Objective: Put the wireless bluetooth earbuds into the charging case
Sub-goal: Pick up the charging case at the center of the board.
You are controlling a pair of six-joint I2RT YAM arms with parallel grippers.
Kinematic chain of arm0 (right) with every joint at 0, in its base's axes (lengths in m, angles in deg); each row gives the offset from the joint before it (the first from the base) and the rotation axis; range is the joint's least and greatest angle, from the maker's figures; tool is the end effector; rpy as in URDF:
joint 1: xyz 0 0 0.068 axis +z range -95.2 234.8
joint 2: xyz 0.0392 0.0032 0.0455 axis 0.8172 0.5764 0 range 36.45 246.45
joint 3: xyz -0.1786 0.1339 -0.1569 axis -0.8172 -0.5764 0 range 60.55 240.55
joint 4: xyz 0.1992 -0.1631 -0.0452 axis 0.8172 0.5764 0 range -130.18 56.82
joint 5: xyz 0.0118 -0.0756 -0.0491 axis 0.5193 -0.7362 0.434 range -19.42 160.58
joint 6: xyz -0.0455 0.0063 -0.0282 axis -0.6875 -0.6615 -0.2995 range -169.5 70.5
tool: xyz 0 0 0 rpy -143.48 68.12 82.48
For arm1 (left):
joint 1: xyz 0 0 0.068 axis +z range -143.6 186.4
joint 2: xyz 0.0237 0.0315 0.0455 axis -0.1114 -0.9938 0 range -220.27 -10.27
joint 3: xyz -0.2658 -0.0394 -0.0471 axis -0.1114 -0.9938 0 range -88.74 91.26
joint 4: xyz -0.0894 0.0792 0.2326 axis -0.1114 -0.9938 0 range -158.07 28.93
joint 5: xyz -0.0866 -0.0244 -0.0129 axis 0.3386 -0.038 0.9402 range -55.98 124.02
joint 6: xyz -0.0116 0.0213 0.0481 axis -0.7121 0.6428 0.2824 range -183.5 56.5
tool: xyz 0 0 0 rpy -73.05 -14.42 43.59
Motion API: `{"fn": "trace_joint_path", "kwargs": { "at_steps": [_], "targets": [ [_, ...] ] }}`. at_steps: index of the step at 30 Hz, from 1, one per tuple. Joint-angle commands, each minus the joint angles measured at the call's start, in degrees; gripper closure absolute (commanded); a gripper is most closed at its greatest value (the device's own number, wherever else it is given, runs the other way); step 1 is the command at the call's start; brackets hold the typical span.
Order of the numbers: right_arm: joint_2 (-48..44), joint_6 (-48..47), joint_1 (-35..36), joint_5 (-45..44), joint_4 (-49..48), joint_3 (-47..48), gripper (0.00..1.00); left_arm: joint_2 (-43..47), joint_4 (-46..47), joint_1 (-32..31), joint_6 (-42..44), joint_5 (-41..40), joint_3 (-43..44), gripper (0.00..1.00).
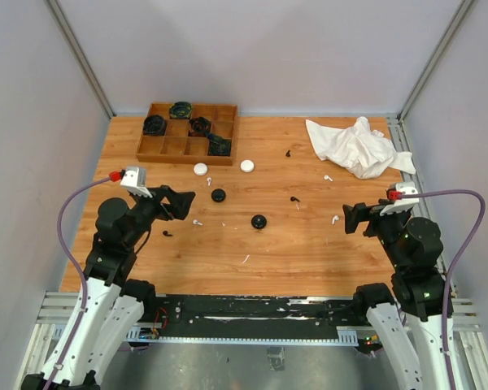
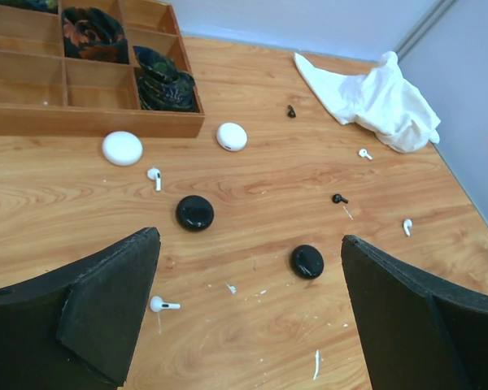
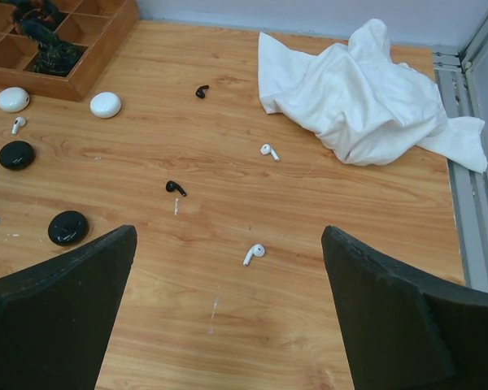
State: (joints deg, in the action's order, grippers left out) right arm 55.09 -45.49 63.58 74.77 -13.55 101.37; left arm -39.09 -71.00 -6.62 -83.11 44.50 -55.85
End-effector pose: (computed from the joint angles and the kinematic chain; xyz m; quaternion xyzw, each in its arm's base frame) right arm 0.0817 0.0152 0.3374 -0.0553 0.7319 0.1022 0.6715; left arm 0.1322 -0.0372 0.3069 0.0185 0.7415 -0.2525 0.6213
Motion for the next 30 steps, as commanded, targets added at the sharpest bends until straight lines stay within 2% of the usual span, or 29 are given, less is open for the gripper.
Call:
{"fn": "trace_joint_path", "kwargs": {
  "at_steps": [1,9,16,22,30],
  "targets": [
    [0.4,0.1,1.1,2.2,-1.9,-0.3,0.01,-0.6,1.9,-0.6,-1.8,2.8,0.6,0.01],
    [3.7,0.9,1.1,2.8,0.9,1.6,0.01,-3.8,1.0,-0.6,-7.4,3.7,-0.5,0.01],
    [9.5,3.0,1.1,8.4,1.0,2.2,0.01,-11.9,0.1,-2.1,-11.2,6.7,-1.0,0.01],
    [17.4,4.0,1.1,12.8,1.9,3.5,0.01,-18.9,-0.6,-11.0,-10.8,-1.0,1.2,0.01],
    [21.0,6.4,2.3,13.3,-2.1,-0.5,0.01,-31.8,1.1,-24.1,-9.1,-12.4,5.9,0.01]
  ]
}}
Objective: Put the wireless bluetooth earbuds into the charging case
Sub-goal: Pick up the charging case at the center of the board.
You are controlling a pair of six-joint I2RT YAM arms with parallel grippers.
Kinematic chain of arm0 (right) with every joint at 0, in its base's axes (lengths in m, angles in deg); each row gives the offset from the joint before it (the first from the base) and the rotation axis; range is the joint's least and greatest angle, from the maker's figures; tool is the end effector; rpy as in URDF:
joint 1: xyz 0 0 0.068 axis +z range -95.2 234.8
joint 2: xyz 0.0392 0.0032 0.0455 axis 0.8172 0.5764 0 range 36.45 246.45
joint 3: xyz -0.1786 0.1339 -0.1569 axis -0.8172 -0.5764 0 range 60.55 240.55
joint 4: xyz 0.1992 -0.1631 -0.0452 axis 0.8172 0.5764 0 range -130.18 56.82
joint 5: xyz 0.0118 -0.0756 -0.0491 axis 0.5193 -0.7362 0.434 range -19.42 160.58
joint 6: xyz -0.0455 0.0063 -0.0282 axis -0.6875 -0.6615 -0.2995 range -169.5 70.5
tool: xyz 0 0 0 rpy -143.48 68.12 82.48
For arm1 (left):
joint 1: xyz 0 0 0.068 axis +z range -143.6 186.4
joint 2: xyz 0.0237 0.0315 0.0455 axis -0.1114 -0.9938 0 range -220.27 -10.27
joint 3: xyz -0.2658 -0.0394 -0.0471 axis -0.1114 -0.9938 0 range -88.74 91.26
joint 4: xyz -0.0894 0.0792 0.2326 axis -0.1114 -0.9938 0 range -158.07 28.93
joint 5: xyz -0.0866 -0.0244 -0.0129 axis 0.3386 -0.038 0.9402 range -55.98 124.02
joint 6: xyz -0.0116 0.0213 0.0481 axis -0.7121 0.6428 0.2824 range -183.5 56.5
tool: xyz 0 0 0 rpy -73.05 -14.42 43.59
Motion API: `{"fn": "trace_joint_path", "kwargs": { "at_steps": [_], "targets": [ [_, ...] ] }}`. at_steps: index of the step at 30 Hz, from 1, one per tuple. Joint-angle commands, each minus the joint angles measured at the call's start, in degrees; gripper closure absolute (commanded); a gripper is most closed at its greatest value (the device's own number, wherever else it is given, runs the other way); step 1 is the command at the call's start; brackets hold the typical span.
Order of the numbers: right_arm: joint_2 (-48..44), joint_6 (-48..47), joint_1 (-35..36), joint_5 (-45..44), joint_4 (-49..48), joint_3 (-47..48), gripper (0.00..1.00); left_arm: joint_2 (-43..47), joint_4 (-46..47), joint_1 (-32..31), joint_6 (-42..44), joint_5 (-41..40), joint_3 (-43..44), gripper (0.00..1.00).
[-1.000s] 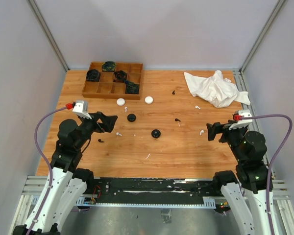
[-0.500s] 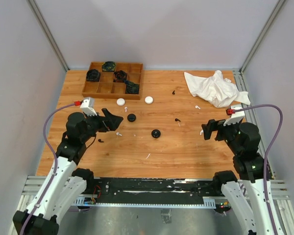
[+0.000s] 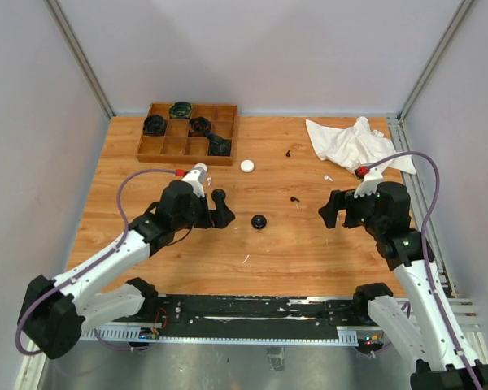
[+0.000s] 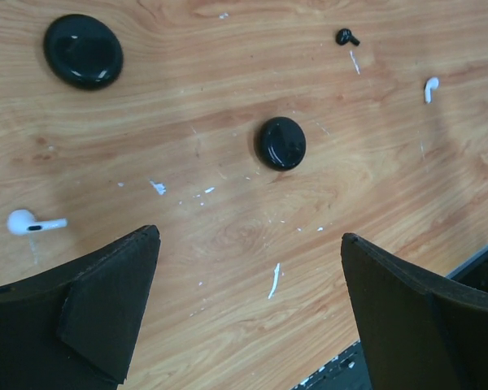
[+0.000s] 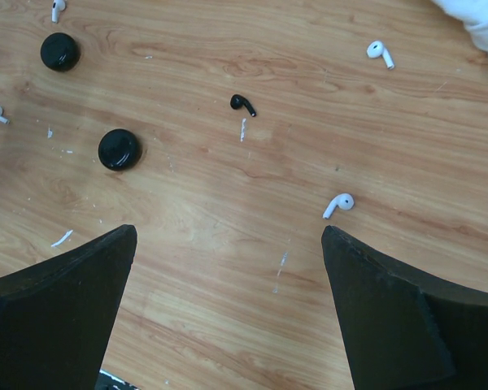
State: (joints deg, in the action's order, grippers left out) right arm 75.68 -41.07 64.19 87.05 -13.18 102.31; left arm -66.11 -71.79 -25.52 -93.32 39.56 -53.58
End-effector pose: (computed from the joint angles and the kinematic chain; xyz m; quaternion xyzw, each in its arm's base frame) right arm 0.1521 0.0353 0.3065 -0.0844 0.8316 0.2019 0.5105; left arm 0.1812 -0.1169 0.2446 0.0395 0.8705 -0.2870 0.3980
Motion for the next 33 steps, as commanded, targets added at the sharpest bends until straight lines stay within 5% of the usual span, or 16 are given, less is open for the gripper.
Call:
{"fn": "trace_joint_path", "kwargs": {
  "at_steps": [1,11,33],
  "targets": [
    [0.9,2.2,2.1,0.3,-2.5,-1.5,0.01,-6.7,2.2,-7.0,1.2,-9.1,4.5,0.01],
    [3.9,4.4,6.3,-3.1,-6.4,-3.6,0.01,-26.3,3.0,-19.8,0.7,-23.4,16.2,0.06],
    [5.0,5.1,8.4,-6.4,-6.4,-5.1,0.01,-47.1,3.7,-22.8,0.3,-27.3,24.8,0.29]
  ]
}}
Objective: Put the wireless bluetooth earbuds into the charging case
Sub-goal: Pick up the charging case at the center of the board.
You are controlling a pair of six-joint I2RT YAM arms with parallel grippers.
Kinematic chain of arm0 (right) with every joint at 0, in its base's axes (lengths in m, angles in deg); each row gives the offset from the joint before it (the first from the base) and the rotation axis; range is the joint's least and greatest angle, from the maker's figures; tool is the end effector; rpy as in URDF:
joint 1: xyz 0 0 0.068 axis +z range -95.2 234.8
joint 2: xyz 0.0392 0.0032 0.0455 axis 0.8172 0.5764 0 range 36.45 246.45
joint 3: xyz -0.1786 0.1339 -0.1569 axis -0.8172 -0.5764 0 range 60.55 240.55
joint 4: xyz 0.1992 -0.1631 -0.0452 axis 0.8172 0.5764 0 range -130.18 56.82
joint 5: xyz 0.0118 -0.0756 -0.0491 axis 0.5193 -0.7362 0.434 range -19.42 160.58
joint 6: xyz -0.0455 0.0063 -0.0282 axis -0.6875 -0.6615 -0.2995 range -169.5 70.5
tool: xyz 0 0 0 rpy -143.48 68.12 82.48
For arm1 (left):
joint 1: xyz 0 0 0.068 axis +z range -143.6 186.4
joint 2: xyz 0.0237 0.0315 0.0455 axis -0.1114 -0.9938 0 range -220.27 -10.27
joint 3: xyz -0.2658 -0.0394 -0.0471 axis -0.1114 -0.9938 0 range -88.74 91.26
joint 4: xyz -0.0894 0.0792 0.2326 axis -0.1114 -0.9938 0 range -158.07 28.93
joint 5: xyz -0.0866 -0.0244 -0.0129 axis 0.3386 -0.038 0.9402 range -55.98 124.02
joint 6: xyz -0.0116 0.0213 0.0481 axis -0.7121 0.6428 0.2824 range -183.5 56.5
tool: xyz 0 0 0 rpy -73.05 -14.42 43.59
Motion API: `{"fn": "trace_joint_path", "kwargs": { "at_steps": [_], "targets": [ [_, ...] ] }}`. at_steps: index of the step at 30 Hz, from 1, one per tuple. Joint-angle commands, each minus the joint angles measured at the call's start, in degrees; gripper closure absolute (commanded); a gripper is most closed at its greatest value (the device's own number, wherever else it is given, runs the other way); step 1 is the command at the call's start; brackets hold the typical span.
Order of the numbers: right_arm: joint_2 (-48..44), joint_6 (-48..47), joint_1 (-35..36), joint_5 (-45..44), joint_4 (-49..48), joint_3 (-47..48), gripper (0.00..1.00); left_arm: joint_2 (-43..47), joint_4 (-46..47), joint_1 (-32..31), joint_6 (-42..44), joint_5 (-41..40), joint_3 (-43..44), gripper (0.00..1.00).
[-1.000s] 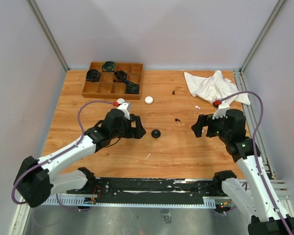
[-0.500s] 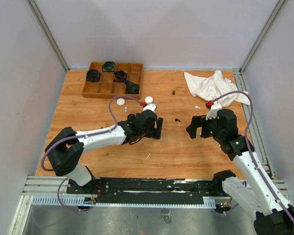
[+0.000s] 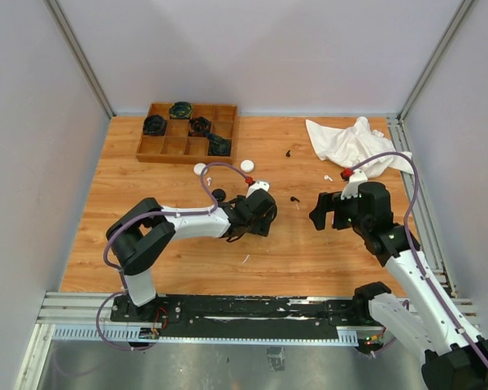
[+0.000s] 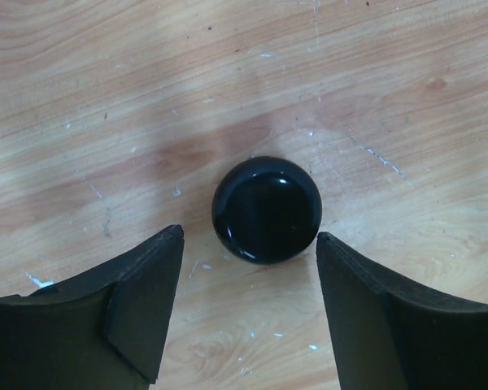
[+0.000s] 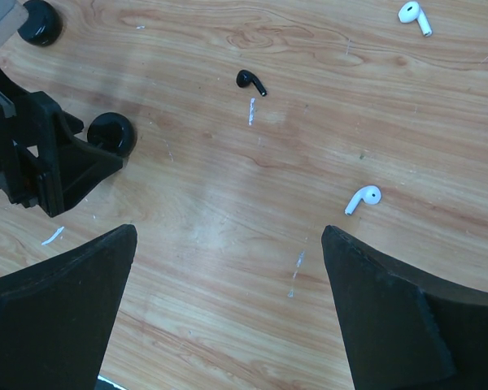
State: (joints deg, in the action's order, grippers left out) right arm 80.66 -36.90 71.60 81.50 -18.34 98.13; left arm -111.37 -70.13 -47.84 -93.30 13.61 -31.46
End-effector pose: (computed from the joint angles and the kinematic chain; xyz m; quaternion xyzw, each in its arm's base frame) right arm 0.1672 0.0574 0.2770 -0.0799 0.8530 0.2082 0.4718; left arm 0.2169 -0.2800 0.1607 0.1423 0.9238 -0.0849 0.3452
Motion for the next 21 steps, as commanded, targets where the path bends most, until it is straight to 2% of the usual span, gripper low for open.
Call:
{"fn": "trace_joint_path", "kwargs": {
  "at_steps": [1,10,16,21],
  "targets": [
    [0.0,1.0,1.0,-0.8,-1.3,-1.0,0.01,-2.2,2.2,-0.5,0.2,-1.2,2.8,0.30],
    [0.5,1.1,1.1,-0.2,-1.7,-1.5,0.01,-5.3,1.8,-0.5,-0.8,-1.9,3.7,0.37],
    [1.1,1.2,1.3,1.5,-2.9,-2.2,0.01,-3.6,1.8,-0.5,0.8,-2.5,2.0,0.50],
    [2.0,1.5,1.5,3.5,-5.3,-2.4,0.01,1.6,5.6,-0.5,6.9,-2.1,-2.7,0.57]
  ]
}}
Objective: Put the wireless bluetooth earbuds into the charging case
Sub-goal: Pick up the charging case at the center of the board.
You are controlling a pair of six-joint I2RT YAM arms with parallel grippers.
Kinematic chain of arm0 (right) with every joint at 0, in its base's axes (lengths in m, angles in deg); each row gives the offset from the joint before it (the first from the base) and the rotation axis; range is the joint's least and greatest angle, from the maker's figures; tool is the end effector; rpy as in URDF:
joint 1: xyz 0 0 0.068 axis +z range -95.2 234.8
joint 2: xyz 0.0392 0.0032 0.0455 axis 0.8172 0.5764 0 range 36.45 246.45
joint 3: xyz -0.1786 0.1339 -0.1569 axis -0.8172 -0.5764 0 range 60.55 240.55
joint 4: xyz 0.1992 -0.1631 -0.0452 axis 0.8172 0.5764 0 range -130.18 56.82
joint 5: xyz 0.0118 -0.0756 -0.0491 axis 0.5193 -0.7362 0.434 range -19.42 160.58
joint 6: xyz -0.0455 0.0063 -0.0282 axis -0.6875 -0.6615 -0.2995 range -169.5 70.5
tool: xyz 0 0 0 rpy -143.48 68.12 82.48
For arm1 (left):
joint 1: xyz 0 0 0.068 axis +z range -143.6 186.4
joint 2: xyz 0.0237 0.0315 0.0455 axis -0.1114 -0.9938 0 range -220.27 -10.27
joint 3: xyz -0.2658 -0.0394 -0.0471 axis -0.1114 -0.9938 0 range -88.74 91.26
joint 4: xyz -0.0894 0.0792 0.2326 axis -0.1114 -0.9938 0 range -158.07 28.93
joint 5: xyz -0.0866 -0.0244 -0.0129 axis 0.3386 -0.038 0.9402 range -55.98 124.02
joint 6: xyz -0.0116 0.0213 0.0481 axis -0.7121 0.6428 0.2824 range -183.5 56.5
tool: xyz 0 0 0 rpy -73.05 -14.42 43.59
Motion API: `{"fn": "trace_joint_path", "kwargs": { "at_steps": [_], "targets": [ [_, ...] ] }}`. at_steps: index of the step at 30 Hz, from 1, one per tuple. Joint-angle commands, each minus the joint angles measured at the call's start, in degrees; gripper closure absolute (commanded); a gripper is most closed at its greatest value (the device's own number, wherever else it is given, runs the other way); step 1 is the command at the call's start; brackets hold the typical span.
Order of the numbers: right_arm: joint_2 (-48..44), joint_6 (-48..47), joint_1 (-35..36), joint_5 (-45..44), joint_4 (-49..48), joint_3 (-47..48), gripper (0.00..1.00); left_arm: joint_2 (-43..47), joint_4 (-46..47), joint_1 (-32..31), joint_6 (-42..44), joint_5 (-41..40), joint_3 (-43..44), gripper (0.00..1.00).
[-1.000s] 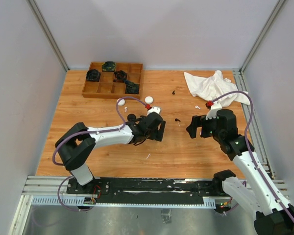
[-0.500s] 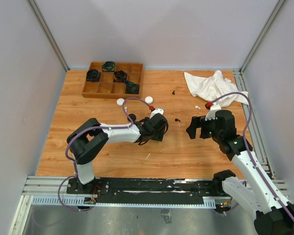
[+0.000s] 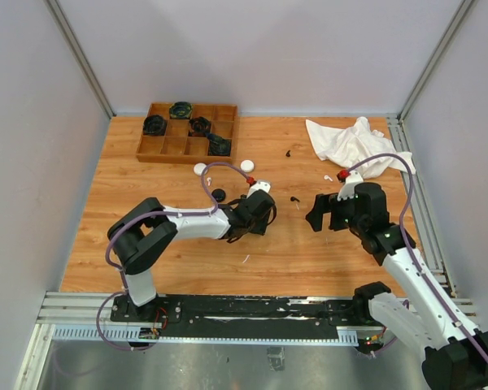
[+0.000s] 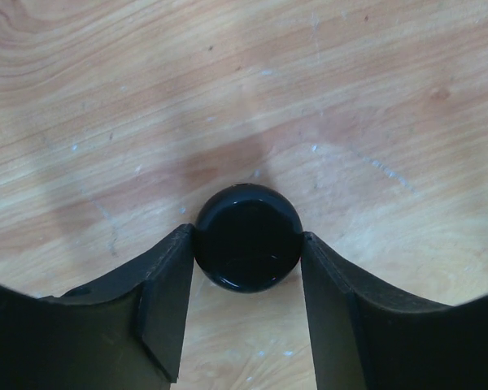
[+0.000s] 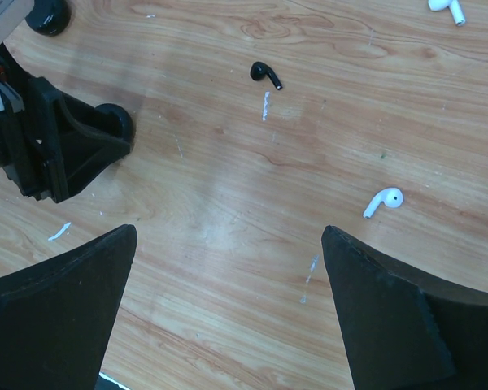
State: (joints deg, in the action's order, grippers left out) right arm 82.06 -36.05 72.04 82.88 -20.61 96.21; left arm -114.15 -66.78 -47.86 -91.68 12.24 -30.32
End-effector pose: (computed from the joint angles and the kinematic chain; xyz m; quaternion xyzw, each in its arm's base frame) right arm 0.1711 0.0609 0.2654 -0.0823 0.8567 0.2217 0.4584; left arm 0.2240 -0.2886 0.1540 0.1477 0.9164 -0.0811 0.3630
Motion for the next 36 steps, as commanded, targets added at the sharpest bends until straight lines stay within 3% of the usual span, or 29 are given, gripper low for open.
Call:
{"fn": "trace_joint_path", "kwargs": {
  "at_steps": [1,7,18,26,36],
  "targets": [
    [1.0,0.7,1.1,2.7,-3.5,-0.3,0.01,5.6,2.8,-0.5,6.7,-0.7,-4.7,0.57],
    [2.9,0.7,1.5,6.9,-6.1,0.4,0.01,13.3,5.5,-0.5,17.1,0.8,-9.1,0.58],
    [9.2,-0.4,3.1,27.4,-10.0,4.8,0.01,26.0,9.6,-0.5,37.3,10.3,-14.0,0.63],
    [11.6,-0.8,6.2,27.5,-9.5,8.4,0.01,30.5,11.0,-1.2,50.3,17.5,-14.4,0.63],
    [17.4,8.0,8.3,32.3,-14.7,11.3,0.05,40.6,17.7,-2.2,70.5,26.4,-20.8,0.64]
  ]
}}
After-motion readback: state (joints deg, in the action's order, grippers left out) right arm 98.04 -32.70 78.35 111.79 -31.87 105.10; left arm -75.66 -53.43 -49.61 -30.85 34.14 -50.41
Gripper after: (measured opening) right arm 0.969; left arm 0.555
